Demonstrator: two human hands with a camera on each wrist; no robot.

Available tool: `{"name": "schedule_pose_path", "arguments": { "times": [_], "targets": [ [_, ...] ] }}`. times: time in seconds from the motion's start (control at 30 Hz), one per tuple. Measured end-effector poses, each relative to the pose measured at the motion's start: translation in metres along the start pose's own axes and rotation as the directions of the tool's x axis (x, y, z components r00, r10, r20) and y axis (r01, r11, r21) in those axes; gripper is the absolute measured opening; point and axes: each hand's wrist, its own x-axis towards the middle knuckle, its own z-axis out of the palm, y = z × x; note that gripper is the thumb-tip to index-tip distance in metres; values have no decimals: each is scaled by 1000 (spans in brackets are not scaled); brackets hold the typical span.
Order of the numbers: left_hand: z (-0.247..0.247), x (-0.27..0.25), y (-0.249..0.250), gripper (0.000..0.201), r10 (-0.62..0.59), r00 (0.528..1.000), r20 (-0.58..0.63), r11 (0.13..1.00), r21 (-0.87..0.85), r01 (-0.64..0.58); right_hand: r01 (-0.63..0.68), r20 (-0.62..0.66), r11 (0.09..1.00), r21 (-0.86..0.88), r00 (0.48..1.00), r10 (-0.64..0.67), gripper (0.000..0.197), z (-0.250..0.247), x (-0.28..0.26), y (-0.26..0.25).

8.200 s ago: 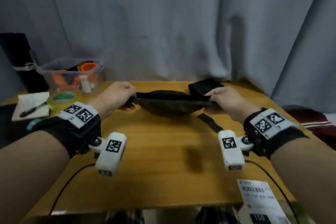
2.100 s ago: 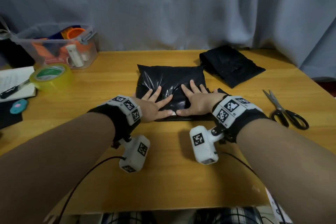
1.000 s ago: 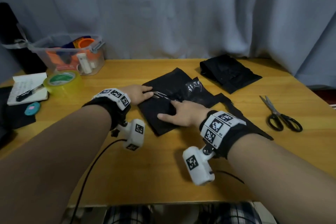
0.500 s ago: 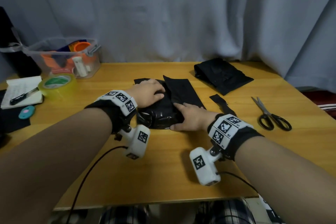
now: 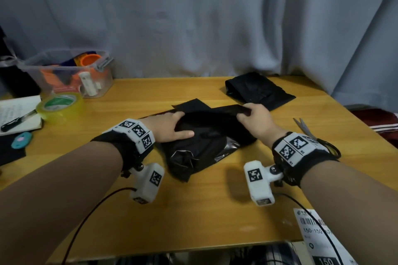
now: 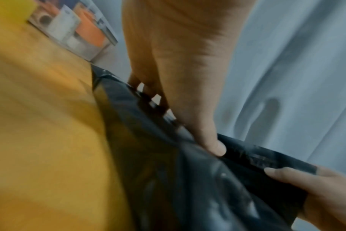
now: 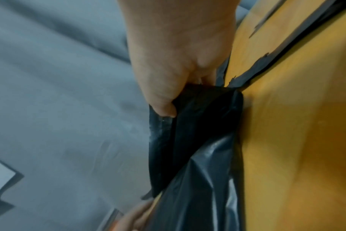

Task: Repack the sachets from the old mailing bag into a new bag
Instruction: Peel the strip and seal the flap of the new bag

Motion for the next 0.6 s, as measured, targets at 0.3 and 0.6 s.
{"name": "schedule_pose_path", "arguments": {
  "times": [0.3,0.6],
  "targets": [
    [-12,-44,12,58,157,976,154,988,-25,-155,-22,-93,970,244,995,46,13,3,3,-10],
    [-15,-54,-5,58,24,959,-284,973,-214,-87,-70,92,925,373,995,38,4,-2,-1,-8]
  ]
}}
